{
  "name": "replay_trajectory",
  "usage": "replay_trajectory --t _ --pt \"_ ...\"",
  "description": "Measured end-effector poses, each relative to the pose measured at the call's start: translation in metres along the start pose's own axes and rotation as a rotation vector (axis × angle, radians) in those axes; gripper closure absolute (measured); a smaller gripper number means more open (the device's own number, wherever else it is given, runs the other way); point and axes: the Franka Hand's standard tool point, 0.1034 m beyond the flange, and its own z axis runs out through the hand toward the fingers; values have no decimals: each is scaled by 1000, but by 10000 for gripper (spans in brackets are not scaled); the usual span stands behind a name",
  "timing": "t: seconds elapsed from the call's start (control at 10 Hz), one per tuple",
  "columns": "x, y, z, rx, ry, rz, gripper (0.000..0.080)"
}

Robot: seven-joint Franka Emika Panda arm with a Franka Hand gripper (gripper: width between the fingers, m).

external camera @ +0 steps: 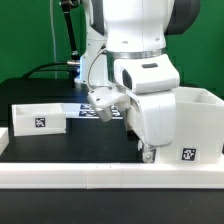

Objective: Assemble drawer

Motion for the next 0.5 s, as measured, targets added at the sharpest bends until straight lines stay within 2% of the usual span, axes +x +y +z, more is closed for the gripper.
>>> replay_trajectory --t 0.2,0.4,0.5 --pt "-18 -1 -10 -12 -10 20 151" --pt "-42 -3 -30 -36 -29 24 151" --pt "-57 -10 -39 -46 -40 36 151"
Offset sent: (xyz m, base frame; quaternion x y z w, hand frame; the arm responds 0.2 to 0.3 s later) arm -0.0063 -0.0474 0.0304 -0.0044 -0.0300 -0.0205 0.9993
